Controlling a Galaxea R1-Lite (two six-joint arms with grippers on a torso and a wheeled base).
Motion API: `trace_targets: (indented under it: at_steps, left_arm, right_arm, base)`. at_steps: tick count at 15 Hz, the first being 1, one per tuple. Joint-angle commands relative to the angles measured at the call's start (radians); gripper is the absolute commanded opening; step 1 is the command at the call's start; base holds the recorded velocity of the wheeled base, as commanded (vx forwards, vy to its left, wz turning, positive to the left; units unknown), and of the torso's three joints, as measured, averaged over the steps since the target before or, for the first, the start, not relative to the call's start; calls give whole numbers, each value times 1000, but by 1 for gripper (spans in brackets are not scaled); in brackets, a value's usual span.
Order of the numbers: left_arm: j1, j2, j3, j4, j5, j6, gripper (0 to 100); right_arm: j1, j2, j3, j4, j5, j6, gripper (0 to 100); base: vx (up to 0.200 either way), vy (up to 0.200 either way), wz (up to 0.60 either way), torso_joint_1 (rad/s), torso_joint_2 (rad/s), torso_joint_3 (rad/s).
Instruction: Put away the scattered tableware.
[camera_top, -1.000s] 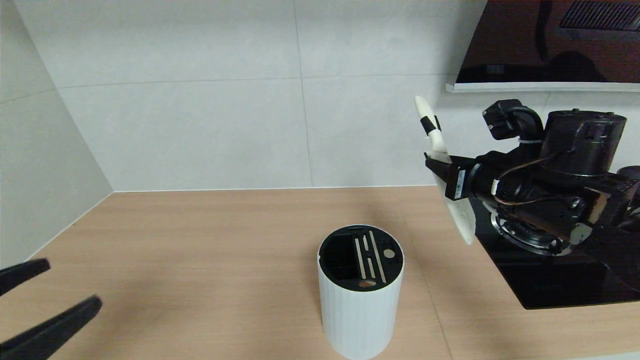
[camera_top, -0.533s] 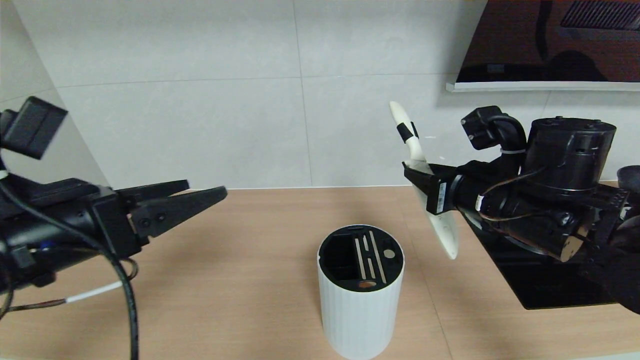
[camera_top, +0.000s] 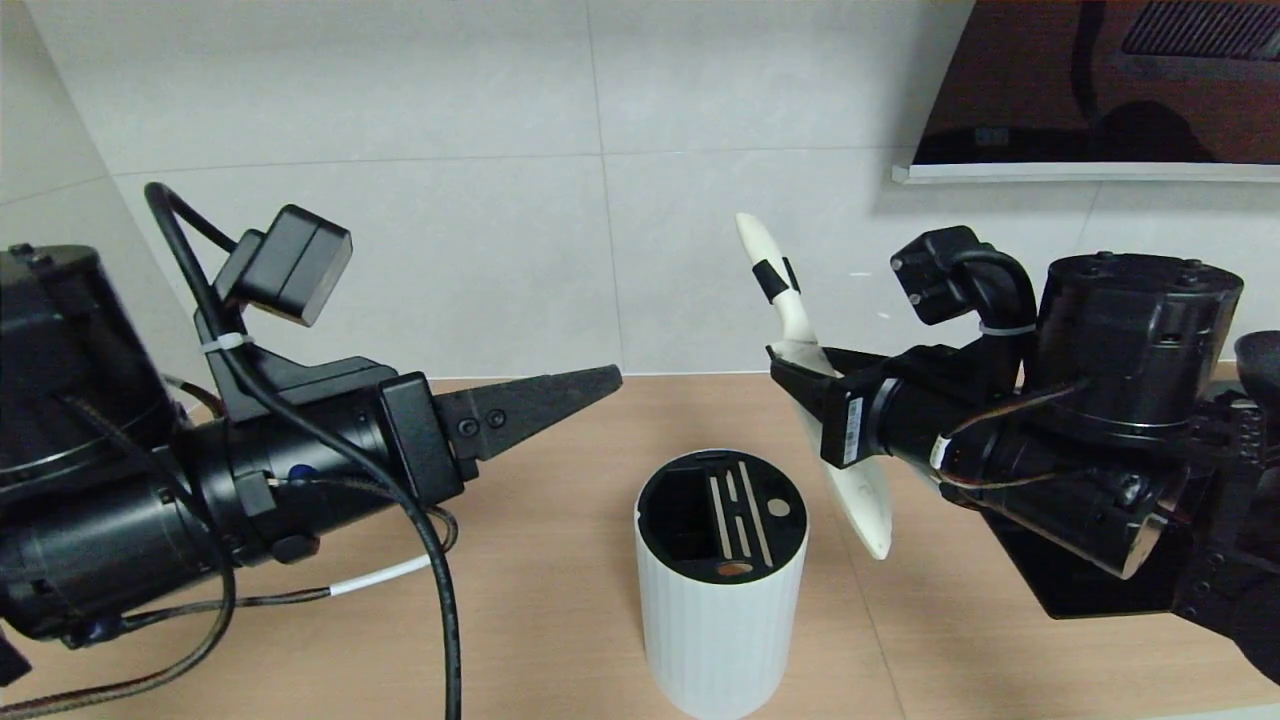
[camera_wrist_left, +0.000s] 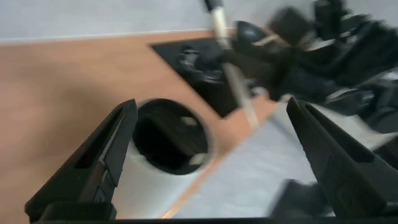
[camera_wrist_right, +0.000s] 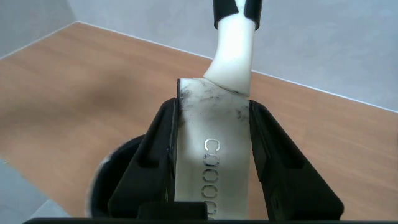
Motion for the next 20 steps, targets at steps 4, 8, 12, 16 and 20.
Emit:
trace_targets:
  at_steps: [4,8,12,16,20]
  left_arm:
    - [-74,50,59,-178,-3,-75,100]
    - [-93,99,79,-282,1,-80,100]
    - [-117,166,92,-403,35,-109,100]
    - [-129,220,79,-489,70,-175,100]
    - [-129,282,56,-552,123,-187,100]
  right_arm:
    - [82,-15,0,8,-2,31,0]
    - [149,-12,0,8,-2,69,0]
    - [214,-10,3,8,-2,106,0]
    - [243,-1,8,8,0,111,0]
    - [267,8,9,8,0,115,0]
  base:
    - [0,0,0,0,0,0]
    - [0,0,0,0,0,0]
    - [0,0,0,0,0,0]
    - [0,0,0,0,0,0]
    - [0,0,0,0,0,0]
